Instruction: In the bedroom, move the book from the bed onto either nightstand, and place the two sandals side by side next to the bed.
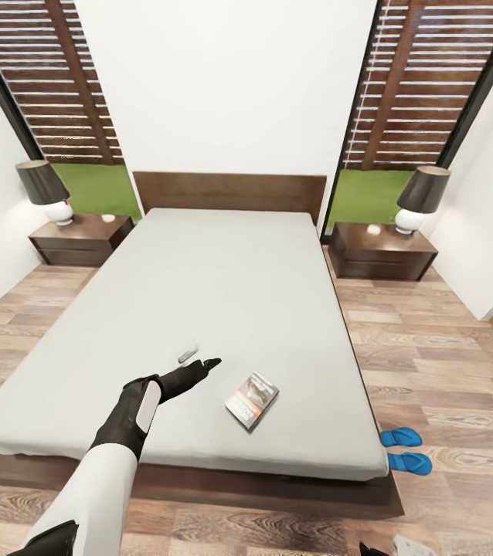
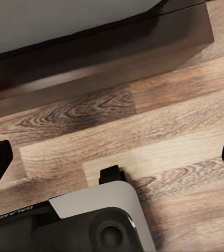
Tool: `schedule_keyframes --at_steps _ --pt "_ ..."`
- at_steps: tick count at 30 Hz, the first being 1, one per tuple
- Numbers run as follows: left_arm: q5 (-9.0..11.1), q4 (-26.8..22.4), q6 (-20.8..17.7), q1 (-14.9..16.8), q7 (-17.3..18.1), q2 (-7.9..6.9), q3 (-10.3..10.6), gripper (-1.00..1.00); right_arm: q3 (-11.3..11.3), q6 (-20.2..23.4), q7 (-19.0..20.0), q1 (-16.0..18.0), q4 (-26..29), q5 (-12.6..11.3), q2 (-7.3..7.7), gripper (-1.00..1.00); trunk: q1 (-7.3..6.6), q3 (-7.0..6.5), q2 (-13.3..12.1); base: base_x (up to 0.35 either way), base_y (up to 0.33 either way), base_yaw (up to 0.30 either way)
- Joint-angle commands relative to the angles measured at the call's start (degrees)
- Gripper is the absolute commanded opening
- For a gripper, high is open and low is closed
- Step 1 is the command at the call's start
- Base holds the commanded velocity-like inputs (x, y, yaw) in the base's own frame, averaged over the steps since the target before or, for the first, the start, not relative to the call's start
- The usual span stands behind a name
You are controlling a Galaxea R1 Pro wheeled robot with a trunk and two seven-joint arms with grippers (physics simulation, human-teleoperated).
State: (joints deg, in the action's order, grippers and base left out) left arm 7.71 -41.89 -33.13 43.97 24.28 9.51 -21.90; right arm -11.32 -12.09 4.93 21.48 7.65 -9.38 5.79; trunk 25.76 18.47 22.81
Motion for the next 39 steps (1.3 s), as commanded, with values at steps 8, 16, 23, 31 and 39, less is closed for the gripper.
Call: schedule_keyframes --at_steps 8,16,23,31,39 --pt "0.20 -0.04 -0.45 0.06 0.15 0.07 -0.26 1.00 -0.25 -0.23 0.52 0.05 -0.09 -0.56 0.01 1.00 0.03 0.83 0.11 0.000 0.000 0.000" --pt "0.20 -0.04 -0.45 0.06 0.15 0.11 -0.16 1.00 -0.23 -0.22 0.46 0.05 -0.09 -0.55 0.01 1.00 0.03 1.55 0.11 0.000 0.000 0.000" --pt "0.20 -0.02 -0.45 0.06 0.15 0.11 -0.13 1.00 -0.25 -0.21 0.43 0.05 -0.09 -0.55 0.01 1.00 0.03 2.19 0.11 0.000 0.000 0.000" --pt "0.20 0.02 -0.45 0.06 0.15 0.14 -0.07 1.00 -0.22 -0.21 0.43 0.05 -0.09 -0.55 0.00 1.00 0.03 2.91 0.11 0.000 0.000 0.000" --pt "0.20 0.05 -0.44 0.06 0.15 0.16 -0.01 1.00 -0.23 -0.22 0.43 0.05 -0.09 -0.47 -0.01 1.00 0.03 3.64 0.11 0.000 0.000 0.000"
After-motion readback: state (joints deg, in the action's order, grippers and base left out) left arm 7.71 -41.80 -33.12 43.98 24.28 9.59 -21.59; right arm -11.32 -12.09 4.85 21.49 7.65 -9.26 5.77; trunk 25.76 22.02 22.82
